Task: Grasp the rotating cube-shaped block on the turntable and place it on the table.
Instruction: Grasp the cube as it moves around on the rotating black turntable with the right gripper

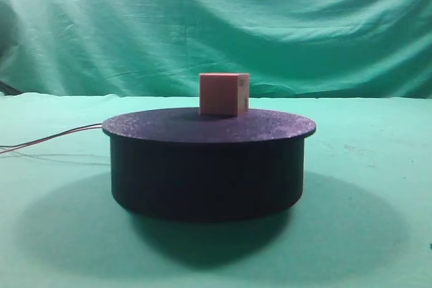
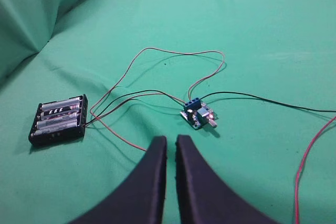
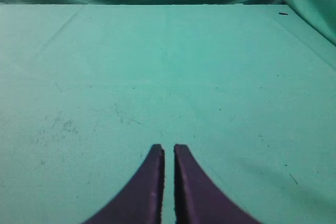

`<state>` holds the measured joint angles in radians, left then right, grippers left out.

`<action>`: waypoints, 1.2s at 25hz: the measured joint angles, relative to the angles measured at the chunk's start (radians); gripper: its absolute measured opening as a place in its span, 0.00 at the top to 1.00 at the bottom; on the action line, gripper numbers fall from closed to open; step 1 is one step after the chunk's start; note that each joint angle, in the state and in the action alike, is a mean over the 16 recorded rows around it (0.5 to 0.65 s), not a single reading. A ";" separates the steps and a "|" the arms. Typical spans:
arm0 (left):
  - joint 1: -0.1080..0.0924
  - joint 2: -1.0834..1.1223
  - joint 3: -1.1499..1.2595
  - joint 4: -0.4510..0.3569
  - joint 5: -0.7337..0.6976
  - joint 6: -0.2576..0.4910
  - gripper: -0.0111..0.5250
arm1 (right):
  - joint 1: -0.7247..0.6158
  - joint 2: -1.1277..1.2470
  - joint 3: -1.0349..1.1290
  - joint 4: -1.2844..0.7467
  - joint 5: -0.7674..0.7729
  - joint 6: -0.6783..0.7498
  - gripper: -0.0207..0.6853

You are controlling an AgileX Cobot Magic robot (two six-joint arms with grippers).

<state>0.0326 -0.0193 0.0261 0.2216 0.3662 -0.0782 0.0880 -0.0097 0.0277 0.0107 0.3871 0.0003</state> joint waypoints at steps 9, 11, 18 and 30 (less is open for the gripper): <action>0.000 0.000 0.000 0.000 0.000 0.000 0.98 | 0.000 0.000 0.000 0.000 0.000 0.000 0.90; 0.000 0.000 0.000 0.000 0.000 0.000 0.98 | 0.000 0.000 0.000 -0.002 -0.004 0.000 0.90; 0.000 0.000 0.000 0.000 0.000 0.000 0.98 | 0.000 0.000 0.001 0.007 -0.165 0.002 0.90; 0.000 0.000 0.000 0.000 0.000 0.000 0.98 | 0.000 0.166 -0.188 0.028 -0.208 0.004 0.90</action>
<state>0.0326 -0.0193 0.0261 0.2216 0.3662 -0.0782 0.0880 0.1563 -0.1600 0.0383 0.1790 0.0046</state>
